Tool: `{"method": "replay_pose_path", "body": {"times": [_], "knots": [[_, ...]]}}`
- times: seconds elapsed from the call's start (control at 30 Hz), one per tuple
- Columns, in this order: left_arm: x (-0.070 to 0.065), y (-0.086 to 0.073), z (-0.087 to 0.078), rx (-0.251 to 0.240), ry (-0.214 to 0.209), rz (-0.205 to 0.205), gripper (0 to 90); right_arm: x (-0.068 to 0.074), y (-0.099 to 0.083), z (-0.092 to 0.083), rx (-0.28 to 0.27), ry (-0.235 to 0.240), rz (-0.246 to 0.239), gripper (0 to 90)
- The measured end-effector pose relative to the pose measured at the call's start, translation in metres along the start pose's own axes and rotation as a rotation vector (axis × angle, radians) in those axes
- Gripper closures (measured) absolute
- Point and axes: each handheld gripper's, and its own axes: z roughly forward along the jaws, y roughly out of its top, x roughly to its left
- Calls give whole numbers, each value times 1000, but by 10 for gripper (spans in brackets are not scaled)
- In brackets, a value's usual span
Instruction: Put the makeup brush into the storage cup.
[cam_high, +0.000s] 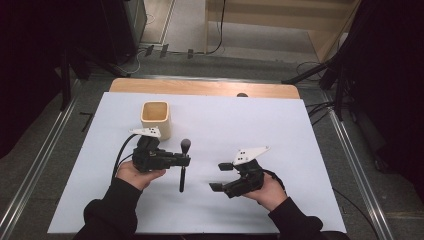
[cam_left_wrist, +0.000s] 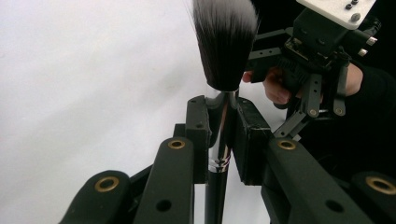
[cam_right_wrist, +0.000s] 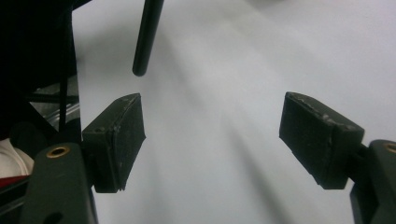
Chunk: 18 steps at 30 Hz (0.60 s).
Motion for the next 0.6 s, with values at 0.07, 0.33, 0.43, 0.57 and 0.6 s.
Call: {"method": "replay_pose_path", "body": {"times": [0.07, 0.33, 0.43, 0.57, 0.6], "knots": [[1, 0, -1, -1, 3, -1, 783, -3, -2, -4, -3, -12, -8, 230], [4, 0, -5, -17, 23, 2, 783, -13, -11, -22, -8, -50, -3, 230], [5, -1, -6, -18, 29, -4, 783, -16, -15, -30, -9, -59, -1, 230], [7, 0, -7, -20, 33, -7, 783, -19, -21, -38, 0, -78, -14, 230], [7, 0, -8, -22, 35, -9, 783, -20, -23, -40, 0, -85, -19, 230]]}}
